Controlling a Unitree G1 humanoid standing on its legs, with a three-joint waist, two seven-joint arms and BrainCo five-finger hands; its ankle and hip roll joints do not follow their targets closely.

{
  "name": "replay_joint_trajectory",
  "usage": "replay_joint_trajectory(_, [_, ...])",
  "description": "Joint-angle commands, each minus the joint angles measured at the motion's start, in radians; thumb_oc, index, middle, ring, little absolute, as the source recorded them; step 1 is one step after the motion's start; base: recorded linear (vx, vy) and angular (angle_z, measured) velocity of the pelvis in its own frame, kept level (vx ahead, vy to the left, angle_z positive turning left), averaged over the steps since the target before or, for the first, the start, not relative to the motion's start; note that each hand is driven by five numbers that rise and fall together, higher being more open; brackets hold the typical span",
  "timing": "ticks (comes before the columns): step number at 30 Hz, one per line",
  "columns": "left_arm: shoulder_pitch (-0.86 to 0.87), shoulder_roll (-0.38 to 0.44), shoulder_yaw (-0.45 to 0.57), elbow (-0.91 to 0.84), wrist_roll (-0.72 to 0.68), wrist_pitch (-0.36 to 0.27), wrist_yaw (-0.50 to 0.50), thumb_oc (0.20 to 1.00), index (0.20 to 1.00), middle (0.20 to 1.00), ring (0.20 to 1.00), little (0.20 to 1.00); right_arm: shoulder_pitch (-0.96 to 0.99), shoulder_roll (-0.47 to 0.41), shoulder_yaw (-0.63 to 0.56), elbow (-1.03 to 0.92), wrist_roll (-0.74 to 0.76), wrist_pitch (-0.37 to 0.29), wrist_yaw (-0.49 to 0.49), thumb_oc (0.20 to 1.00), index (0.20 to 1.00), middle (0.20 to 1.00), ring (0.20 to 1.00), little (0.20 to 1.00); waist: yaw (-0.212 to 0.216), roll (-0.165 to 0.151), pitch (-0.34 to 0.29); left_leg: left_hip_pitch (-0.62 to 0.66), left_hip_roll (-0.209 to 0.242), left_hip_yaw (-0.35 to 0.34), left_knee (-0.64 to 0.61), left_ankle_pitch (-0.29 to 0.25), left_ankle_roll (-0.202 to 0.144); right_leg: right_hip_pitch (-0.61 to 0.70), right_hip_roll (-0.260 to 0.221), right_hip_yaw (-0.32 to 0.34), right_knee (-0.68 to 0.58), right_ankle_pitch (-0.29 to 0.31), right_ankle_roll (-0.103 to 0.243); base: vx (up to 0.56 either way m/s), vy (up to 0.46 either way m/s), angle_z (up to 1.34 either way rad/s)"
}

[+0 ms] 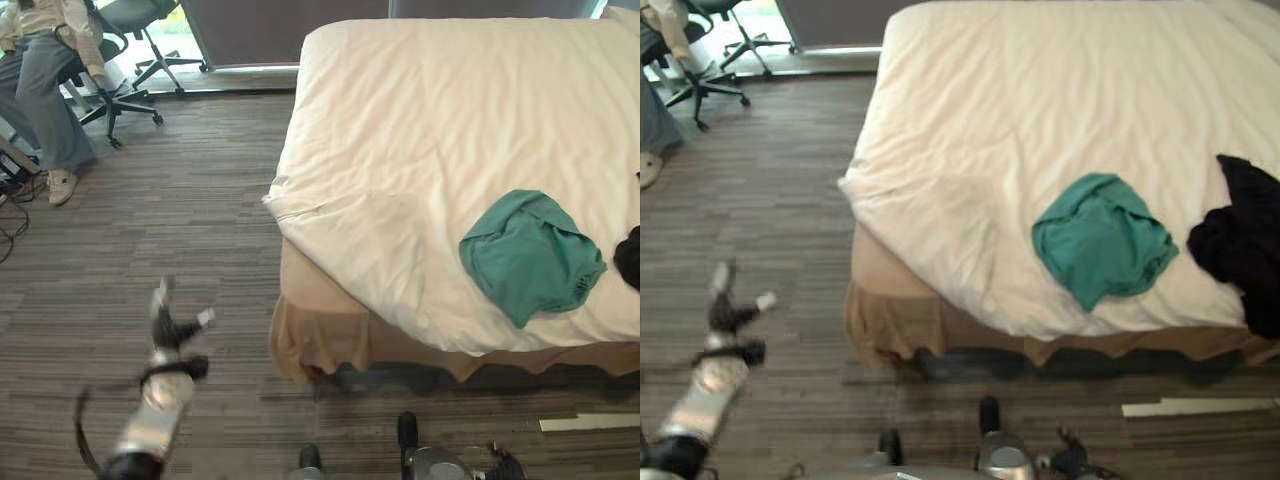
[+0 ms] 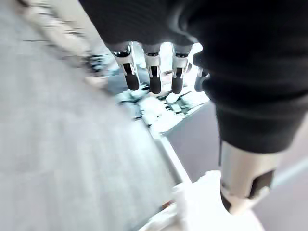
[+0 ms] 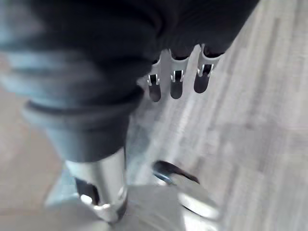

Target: Tidy up the quilt and then pick up the clothes from the bed and put them into the laundry hamper.

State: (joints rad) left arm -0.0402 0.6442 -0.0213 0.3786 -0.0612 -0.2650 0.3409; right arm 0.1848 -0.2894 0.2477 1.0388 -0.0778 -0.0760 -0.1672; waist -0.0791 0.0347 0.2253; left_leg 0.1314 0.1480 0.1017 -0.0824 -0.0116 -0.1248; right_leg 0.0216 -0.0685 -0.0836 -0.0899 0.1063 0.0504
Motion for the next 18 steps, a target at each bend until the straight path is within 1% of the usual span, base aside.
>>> replay_joint_trajectory(1, [-0.115,0.102,0.003,-0.036,0.159,-0.037,0.007,1.000,1.000,1.000,1.000,1.000,0.002,0.016,0.057,0.062,-0.012,-0.014,0.047,1.000,1.000,1.000,1.000,1.000,-0.055,-0.039,-0.043,0.052,0.020,0.000,-0.001,-0.019,-0.028,0.063,-0.111,0.041,0.008,-0.109,0.147,0.01,0.006,-0.06])
replay_joint_trajectory(2, [-0.115,0.102,0.003,-0.036,0.159,-0.037,0.007,1.000,1.000,1.000,1.000,1.000,0.002,0.016,0.057,0.062,-0.012,-0.014,0.047,1.000,1.000,1.000,1.000,1.000,-0.054,-0.039,-0.043,0.052,0.020,0.000,-0.001,-0.019,-0.028,0.063,-0.111,0.041,0.008,-0.109,0.147,0.03,0.022,-0.17])
replay_joint_trajectory(3, [-0.157,0.115,-0.031,-0.076,0.196,-0.037,-0.003,1.000,1.000,1.000,1.000,1.000,0.003,0.014,0.060,0.073,-0.017,-0.010,0.056,1.000,1.000,1.000,1.000,1.000,-0.069,-0.034,-0.041,0.055,0.018,0.005,-0.001,-0.021,-0.027,0.060,-0.110,0.046,0.009,-0.110,0.147,-0.01,0.044,-0.25])
replay_joint_trajectory(4, [-0.263,0.125,-0.120,-0.113,0.265,-0.017,-0.027,1.000,1.000,1.000,1.000,1.000,-0.004,0.005,0.065,0.073,-0.019,-0.003,0.073,1.000,1.000,1.000,1.000,1.000,-0.101,-0.028,-0.036,0.059,0.014,0.023,-0.003,-0.026,-0.025,0.049,-0.109,0.060,0.012,-0.108,0.148,-0.02,0.060,-0.20])
replay_joint_trajectory(5, [-0.317,0.121,-0.166,-0.120,0.303,-0.006,-0.041,1.000,1.000,1.000,1.000,1.000,-0.008,0.000,0.073,0.066,-0.013,-0.004,0.079,1.000,1.000,1.000,1.000,1.000,-0.121,-0.027,-0.034,0.060,0.011,0.032,-0.004,-0.029,-0.024,0.041,-0.108,0.068,0.012,-0.105,0.148,-0.01,0.064,-0.15])
replay_joint_trajectory(6, [-0.383,0.113,-0.220,-0.109,0.338,0.005,-0.042,1.000,1.000,1.000,1.000,1.000,-0.010,-0.004,0.075,0.053,0.000,-0.006,0.086,1.000,1.000,1.000,1.000,1.000,-0.140,-0.026,-0.032,0.063,0.009,0.044,-0.005,-0.035,-0.021,0.030,-0.106,0.080,0.013,-0.101,0.150,-0.02,0.040,-0.13])
replay_joint_trajectory(7, [-0.459,0.104,-0.273,-0.081,0.363,0.020,-0.035,1.000,1.000,1.000,1.000,1.000,-0.019,-0.010,0.072,0.042,0.014,-0.005,0.089,1.000,1.000,1.000,1.000,1.000,-0.149,-0.025,-0.024,0.064,0.006,0.058,-0.005,-0.039,-0.019,0.015,-0.105,0.096,0.016,-0.094,0.152,-0.04,0.035,-0.39])
replay_joint_trajectory(10, [-0.685,0.063,-0.415,0.020,0.446,0.081,-0.025,1.000,1.000,1.000,1.000,1.000,-0.056,-0.030,0.097,0.028,0.019,0.004,0.084,1.000,1.000,1.000,1.000,1.000,-0.193,-0.023,0.007,0.041,0.000,0.085,-0.002,-0.041,-0.014,-0.058,-0.102,0.135,0.031,-0.072,0.163,-0.13,0.036,-0.55])
replay_joint_trajectory(12, [-0.798,0.041,-0.484,0.106,0.492,0.114,-0.020,1.000,1.000,1.000,1.000,1.000,-0.083,-0.040,0.109,0.014,0.021,0.003,0.077,1.000,1.000,1.000,1.000,1.000,-0.209,-0.022,0.025,0.014,-0.003,0.103,0.004,-0.039,-0.011,-0.111,-0.100,0.160,0.045,-0.062,0.168,-0.16,0.041,-0.75])
replay_joint_trajectory(13, [-0.857,0.015,-0.518,0.168,0.501,0.131,-0.021,1.000,1.000,1.000,1.000,1.000,-0.103,-0.040,0.109,0.010,0.027,0.004,0.071,1.000,1.000,1.000,1.000,1.000,-0.213,-0.025,0.034,-0.007,-0.006,0.112,0.008,-0.037,-0.010,-0.144,-0.096,0.173,0.055,-0.057,0.169,-0.16,0.026,-0.64])
replay_joint_trajectory(15, [-0.932,-0.003,-0.565,0.262,0.539,0.165,-0.030,1.000,1.000,1.000,1.000,1.000,-0.132,-0.042,0.116,0.007,0.038,0.003,0.060,1.000,1.000,1.000,1.000,1.000,-0.222,-0.026,0.052,-0.040,-0.006,0.122,0.023,-0.036,-0.008,-0.188,-0.091,0.188,0.070,-0.052,0.170,-0.18,0.011,-0.54])
replay_joint_trajectory(16, [-0.991,-0.028,-0.602,0.370,0.572,0.209,-0.053,1.000,1.000,1.000,1.000,1.000,-0.159,-0.039,0.126,0.006,0.051,0.002,0.050,1.000,1.000,1.000,1.000,1.000,-0.227,-0.032,0.073,-0.067,-0.005,0.124,0.041,-0.035,-0.007,-0.220,-0.087,0.196,0.084,-0.047,0.171,-0.15,-0.005,-0.40])
replay_joint_trajectory(18, [-0.999,-0.031,-0.606,0.376,0.572,0.207,-0.051,1.000,1.000,1.000,1.000,1.000,-0.161,-0.037,0.124,0.007,0.051,0.002,0.049,1.000,1.000,1.000,1.000,1.000,-0.224,-0.032,0.073,-0.072,-0.005,0.125,0.045,-0.037,-0.007,-0.225,-0.087,0.197,0.087,-0.048,0.170,-0.08,-0.012,-0.19])
